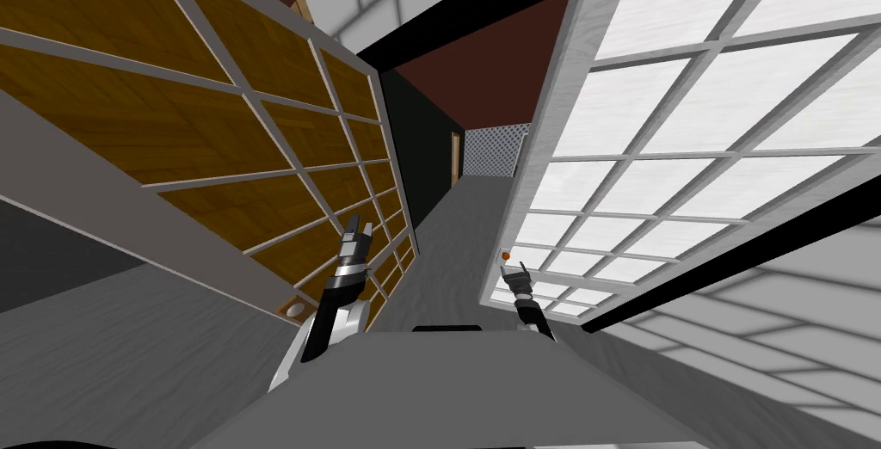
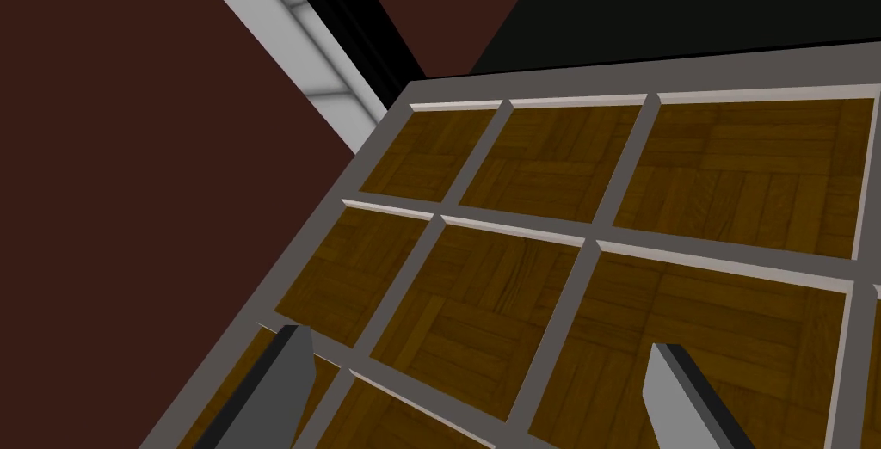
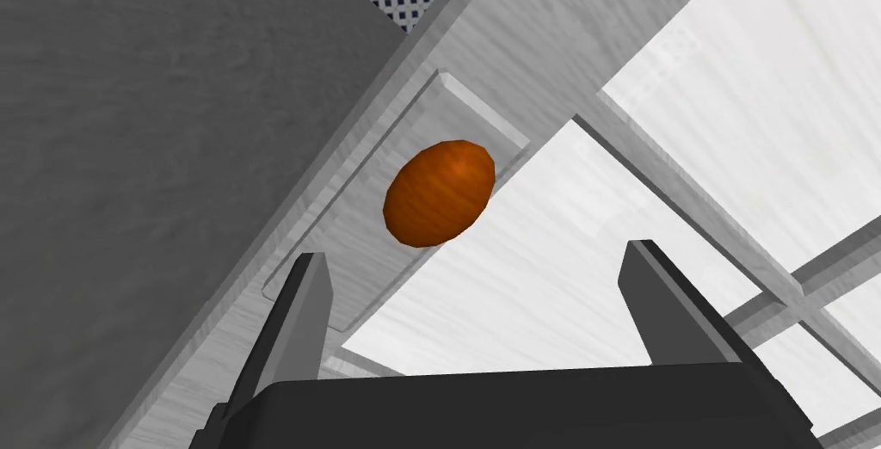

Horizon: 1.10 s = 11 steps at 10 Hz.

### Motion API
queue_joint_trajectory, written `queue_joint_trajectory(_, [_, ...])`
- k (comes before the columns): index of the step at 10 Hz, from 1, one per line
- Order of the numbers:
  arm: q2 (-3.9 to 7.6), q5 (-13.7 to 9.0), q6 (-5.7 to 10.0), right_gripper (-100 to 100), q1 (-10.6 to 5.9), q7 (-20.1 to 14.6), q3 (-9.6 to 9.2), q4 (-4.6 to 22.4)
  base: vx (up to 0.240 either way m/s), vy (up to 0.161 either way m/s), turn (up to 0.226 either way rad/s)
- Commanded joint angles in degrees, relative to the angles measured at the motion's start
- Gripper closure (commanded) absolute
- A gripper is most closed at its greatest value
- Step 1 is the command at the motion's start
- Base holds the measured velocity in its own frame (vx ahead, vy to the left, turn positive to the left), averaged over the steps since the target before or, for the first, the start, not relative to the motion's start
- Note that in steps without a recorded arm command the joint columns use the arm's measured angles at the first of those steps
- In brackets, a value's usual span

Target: Pull the door open

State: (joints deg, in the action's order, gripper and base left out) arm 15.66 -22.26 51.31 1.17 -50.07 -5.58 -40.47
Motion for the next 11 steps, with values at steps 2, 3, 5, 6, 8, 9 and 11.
queue_joint_trajectory(2, [-0.35, -1.9, -0.54, -100, -0.15, -4.3, -1.02, -0.6, -0.063, -0.01, 0.034])
queue_joint_trajectory(3, [-0.35, -1.9, -0.54, -100, -0.15, -5.3, -1.02, -0.6, -0.061, -0.015, 0.015])
queue_joint_trajectory(5, [-0.51, -2.7, -0.81, -100, -0.23, -7.7, -1.49, -0.8, -0.056, -0.016, 0.023])
queue_joint_trajectory(6, [-0.68, -3.6, -1.06, -100, -0.31, -10.0, -1.95, -1.1, -0.042, -0.012, 0.029])
queue_joint_trajectory(8, [-0.84, -4.5, -1.32, -100, -0.39, -12.5, -2.41, -1.4, -0.07, -0.012, 0.027])
queue_joint_trajectory(9, [-0.99, -5.3, -1.56, -100, -0.46, -14.5, -2.85, -1.6, -0.062, -0.021, 0.024])
queue_joint_trajectory(11, [-1.14, -6.1, -1.8, -100, -0.54, -17.2, -3.28, -1.9, -0.046, -0.014, 0.018])
